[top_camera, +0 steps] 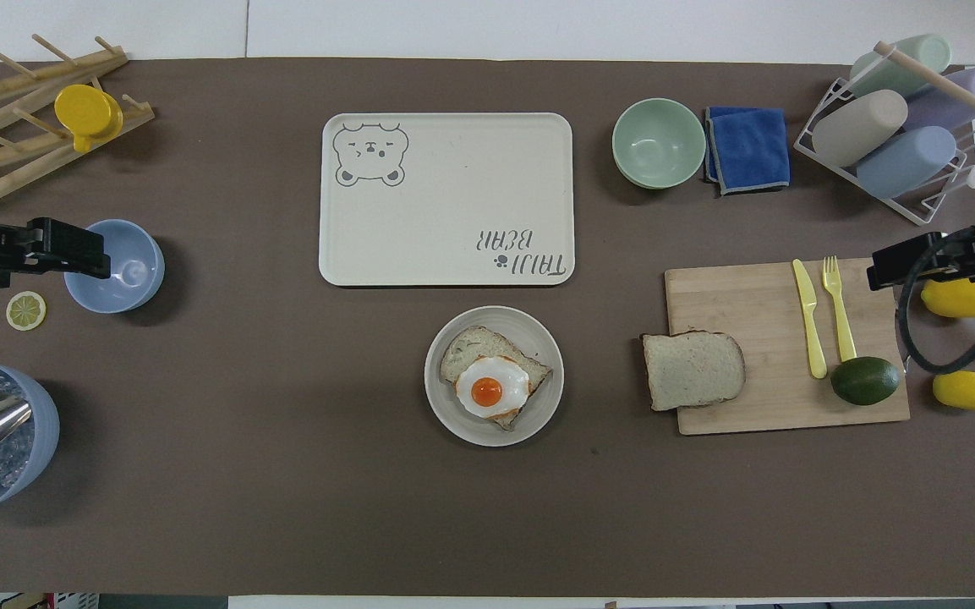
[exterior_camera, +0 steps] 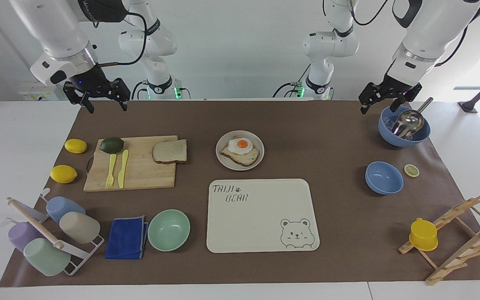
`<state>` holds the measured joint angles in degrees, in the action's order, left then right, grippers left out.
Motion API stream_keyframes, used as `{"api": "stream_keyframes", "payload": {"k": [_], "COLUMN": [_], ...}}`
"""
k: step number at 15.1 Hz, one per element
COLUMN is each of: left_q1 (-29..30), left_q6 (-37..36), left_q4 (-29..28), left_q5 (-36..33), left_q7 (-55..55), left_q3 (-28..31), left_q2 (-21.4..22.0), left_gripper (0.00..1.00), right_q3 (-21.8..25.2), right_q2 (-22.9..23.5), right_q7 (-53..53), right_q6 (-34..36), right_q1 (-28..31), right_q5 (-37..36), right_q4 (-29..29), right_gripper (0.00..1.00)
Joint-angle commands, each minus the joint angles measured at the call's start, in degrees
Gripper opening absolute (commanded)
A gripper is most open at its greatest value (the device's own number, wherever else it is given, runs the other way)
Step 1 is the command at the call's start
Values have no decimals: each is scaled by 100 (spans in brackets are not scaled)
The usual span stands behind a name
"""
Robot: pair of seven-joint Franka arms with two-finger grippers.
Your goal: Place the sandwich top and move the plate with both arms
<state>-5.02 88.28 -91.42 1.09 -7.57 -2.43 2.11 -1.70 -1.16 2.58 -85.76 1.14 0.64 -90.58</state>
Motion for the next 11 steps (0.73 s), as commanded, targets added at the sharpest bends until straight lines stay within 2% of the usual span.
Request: {"api": "stream_keyframes", "payload": {"k": [1,9,11], "left_q1": [62,62,62], "left_q6": [-21,-21,-21], "left_q4": [-113,-113,-113], "left_q5": [76,76,76], "left_q7": [80,80,80], "left_q3": [-21,-21,-21], "left_q2": [114,114,114], "left_gripper": [100,100,100], "right_q3": [-33,-32,-94], "right_q2": [-60,-139,-148], "right_q7": [146,234,164], "right_q6": [-108,-81,-213], "right_q1": [44,44,-270], "right_q5": [15,129,112], "right_q4": [-101,-197,-250], "right_gripper": [100,100,100]}}
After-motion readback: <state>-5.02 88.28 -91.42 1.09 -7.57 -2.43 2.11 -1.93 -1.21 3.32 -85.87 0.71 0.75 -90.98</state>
